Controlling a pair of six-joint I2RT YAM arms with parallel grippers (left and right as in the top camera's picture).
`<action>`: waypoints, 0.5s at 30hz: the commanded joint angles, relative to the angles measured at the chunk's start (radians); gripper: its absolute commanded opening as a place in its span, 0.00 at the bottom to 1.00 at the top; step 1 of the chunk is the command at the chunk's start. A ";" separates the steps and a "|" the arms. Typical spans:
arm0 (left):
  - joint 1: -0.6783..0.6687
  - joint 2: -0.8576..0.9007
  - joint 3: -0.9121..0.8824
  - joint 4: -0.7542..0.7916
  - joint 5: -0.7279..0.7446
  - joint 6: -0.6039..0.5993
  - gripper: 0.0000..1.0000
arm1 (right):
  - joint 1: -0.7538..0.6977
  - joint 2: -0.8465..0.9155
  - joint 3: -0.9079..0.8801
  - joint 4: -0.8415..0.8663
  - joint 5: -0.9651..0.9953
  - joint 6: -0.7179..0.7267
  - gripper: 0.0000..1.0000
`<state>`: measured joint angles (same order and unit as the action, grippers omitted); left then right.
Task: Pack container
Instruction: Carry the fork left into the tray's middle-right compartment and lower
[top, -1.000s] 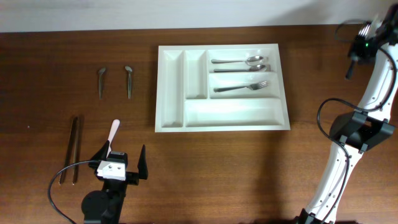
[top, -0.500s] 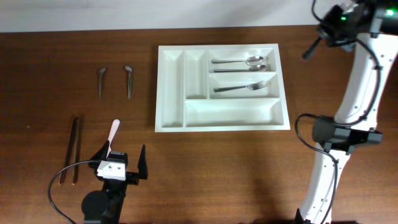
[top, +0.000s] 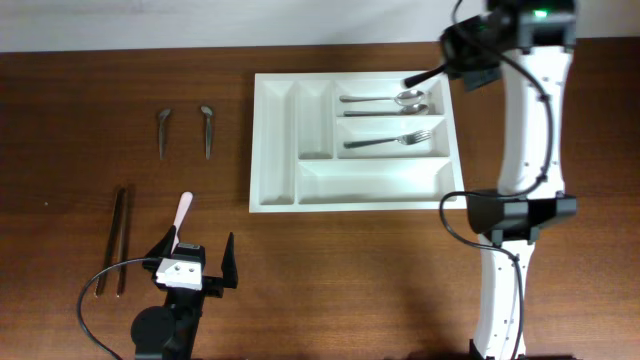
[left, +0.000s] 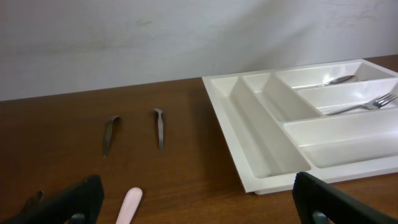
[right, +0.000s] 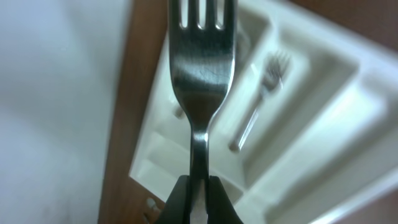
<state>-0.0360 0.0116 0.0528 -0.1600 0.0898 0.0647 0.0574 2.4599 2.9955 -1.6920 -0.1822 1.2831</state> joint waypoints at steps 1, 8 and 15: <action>0.007 -0.006 -0.006 0.003 -0.007 0.016 0.99 | 0.047 -0.012 -0.095 -0.006 0.025 0.284 0.05; 0.007 -0.006 -0.006 0.003 -0.007 0.016 0.99 | 0.095 -0.012 -0.312 0.044 0.025 0.491 0.04; 0.007 -0.006 -0.006 0.003 -0.007 0.016 0.99 | 0.134 -0.012 -0.443 0.157 0.037 0.512 0.04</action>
<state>-0.0360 0.0120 0.0528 -0.1604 0.0898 0.0647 0.1661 2.4599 2.5877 -1.5517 -0.1738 1.7496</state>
